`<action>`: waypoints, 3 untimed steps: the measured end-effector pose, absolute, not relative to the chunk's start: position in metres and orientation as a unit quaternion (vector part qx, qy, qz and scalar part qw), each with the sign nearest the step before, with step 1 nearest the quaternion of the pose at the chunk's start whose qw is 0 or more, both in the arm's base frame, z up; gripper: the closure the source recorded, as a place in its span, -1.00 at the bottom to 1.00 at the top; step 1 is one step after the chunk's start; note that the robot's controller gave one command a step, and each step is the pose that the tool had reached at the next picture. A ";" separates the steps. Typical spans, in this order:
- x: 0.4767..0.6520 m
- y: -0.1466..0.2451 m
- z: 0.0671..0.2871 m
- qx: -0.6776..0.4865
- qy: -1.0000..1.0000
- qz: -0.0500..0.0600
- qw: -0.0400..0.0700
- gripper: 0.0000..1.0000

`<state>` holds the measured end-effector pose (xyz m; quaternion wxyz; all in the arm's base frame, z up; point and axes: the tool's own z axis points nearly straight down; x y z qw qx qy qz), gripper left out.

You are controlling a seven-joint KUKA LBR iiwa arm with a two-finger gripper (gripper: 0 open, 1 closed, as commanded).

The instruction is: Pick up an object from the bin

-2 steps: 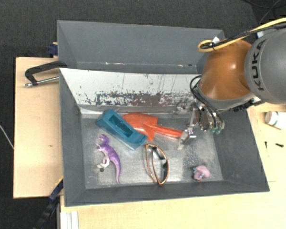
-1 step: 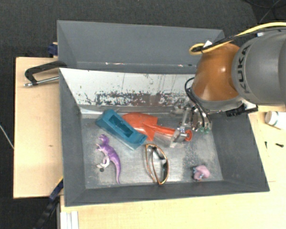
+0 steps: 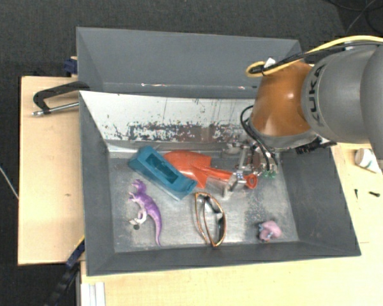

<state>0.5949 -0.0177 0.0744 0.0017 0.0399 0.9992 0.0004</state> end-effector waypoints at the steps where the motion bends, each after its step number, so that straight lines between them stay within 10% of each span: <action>1: 0.589 -0.016 0.074 0.124 0.992 0.002 0.004 -1.00; 2: 0.588 -0.016 0.074 0.103 0.995 0.001 0.004 -1.00; 3: 0.591 -0.016 0.078 0.123 0.992 0.001 0.001 1.00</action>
Offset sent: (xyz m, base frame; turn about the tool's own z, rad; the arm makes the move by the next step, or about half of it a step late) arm 0.0000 0.0000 0.0000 0.0000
